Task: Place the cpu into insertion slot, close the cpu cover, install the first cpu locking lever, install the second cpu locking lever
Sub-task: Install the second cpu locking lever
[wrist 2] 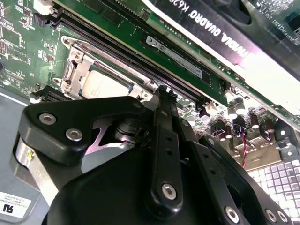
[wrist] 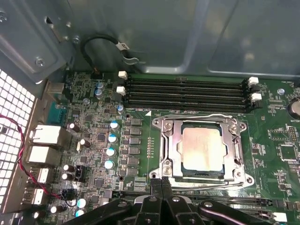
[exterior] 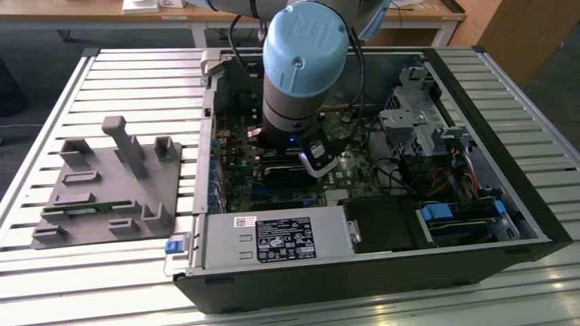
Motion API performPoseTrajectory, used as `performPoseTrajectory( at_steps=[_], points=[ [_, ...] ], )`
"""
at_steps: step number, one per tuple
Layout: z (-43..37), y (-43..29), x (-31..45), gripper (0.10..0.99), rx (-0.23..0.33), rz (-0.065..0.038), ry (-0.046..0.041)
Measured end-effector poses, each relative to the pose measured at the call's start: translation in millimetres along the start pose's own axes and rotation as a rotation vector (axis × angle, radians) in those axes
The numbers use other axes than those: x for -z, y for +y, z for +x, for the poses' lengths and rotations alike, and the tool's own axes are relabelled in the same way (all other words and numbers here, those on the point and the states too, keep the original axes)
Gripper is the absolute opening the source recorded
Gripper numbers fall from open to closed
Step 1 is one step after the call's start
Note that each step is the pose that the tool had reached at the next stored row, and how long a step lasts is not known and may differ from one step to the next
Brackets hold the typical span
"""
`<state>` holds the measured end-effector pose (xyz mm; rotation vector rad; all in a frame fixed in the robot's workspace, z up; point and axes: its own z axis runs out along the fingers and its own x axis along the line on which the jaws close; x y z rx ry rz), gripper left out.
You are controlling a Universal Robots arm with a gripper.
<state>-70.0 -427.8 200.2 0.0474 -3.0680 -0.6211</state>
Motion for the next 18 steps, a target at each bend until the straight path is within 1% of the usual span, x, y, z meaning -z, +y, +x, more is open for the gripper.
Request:
performPoseTrajectory(
  at_steps=[4,14,18],
  points=[
    [0.1,0.0,0.0,0.106,0.000,-0.002,-0.0001],
    [1.0,-0.5,-1.3,0.106,0.000,-0.004,-0.0001],
    [1.0,-1.2,-2.8,0.106,0.000,-0.008,-0.0003]
  ],
)
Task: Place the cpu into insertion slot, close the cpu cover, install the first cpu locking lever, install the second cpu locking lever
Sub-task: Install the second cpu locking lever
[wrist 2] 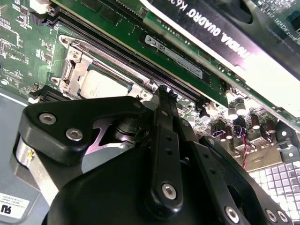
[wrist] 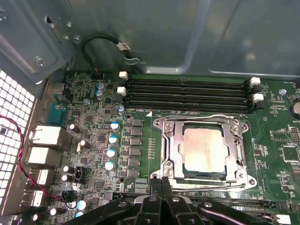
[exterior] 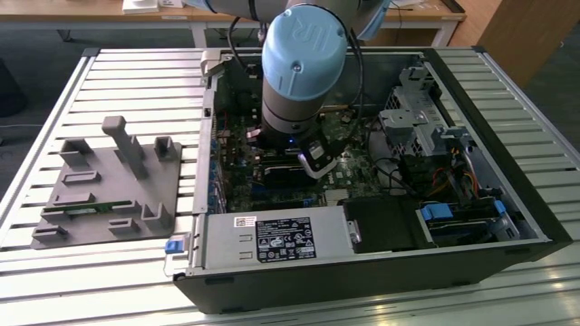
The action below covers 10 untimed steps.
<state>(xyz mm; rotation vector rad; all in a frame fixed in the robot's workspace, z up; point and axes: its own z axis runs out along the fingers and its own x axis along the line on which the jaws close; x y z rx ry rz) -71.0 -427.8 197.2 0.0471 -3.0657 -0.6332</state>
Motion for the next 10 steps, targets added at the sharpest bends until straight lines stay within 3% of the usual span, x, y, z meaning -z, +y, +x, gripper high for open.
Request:
performPoseTrajectory(
  at_steps=[10],
  points=[
    [0.0,-0.6,-1.4,0.106,0.000,-0.006,-0.0002]
  ],
)
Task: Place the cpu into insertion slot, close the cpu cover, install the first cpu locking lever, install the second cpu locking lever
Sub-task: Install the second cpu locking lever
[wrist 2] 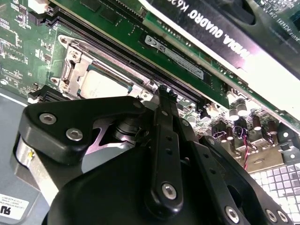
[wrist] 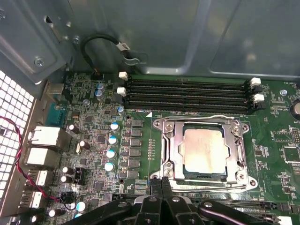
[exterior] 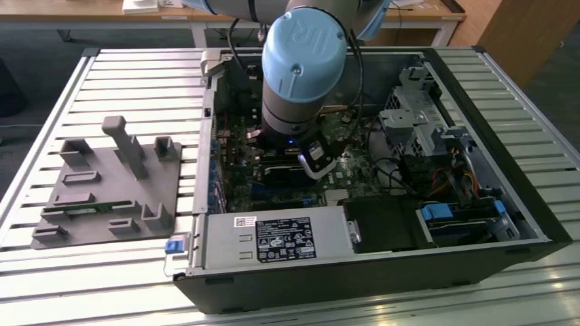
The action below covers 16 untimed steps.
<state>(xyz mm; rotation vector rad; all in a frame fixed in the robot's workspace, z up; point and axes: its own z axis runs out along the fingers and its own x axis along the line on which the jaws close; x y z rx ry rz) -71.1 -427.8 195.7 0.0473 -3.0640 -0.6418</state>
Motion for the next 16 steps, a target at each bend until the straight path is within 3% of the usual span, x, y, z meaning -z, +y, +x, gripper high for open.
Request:
performPoseTrajectory(
  at_steps=[9,16],
  points=[
    [0.0,0.0,0.0,0.106,0.000,-0.007,-0.0001],
    [0.1,-0.1,-0.1,0.106,0.000,-0.019,-0.0005]
  ],
)
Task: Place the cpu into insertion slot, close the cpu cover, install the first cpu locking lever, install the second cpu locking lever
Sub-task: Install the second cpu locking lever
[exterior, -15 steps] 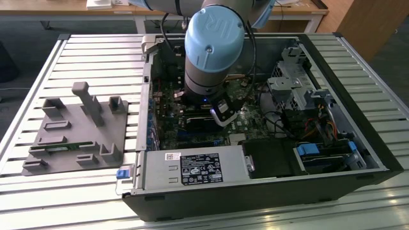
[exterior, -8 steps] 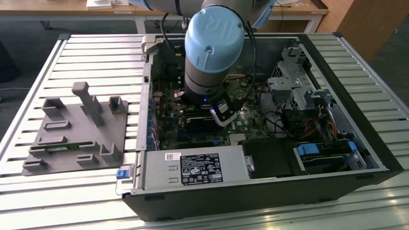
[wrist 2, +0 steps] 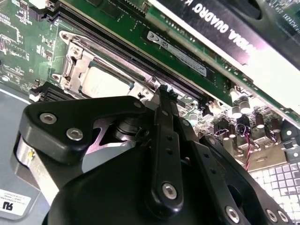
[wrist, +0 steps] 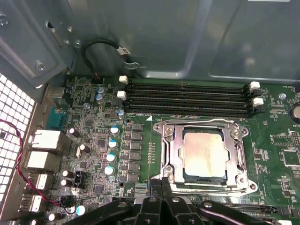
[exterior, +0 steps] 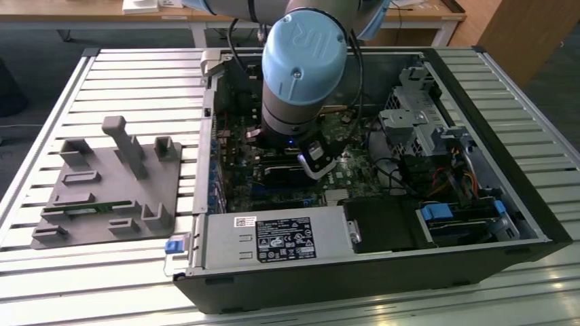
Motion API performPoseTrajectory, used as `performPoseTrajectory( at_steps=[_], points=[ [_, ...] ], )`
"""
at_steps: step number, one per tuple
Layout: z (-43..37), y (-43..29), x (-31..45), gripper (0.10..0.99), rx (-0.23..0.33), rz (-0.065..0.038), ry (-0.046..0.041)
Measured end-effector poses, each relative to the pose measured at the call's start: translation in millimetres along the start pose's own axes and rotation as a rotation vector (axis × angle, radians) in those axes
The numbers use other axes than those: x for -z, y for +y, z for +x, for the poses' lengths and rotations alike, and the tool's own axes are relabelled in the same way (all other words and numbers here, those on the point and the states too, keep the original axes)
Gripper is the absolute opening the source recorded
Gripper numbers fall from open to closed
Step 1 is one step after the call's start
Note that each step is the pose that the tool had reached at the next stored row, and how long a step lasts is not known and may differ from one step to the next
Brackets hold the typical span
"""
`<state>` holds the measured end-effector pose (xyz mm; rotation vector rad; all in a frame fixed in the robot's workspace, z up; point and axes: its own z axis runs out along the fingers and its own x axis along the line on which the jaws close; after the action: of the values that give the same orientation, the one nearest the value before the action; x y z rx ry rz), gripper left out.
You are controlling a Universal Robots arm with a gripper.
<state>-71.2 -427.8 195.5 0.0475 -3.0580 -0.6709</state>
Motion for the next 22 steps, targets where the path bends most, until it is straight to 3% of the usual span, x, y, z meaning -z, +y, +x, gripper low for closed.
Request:
performPoseTrajectory(
  at_steps=[22],
  points=[
    [0.3,-4.3,-10.4,0.106,0.001,-0.030,-0.0009]
  ],
)
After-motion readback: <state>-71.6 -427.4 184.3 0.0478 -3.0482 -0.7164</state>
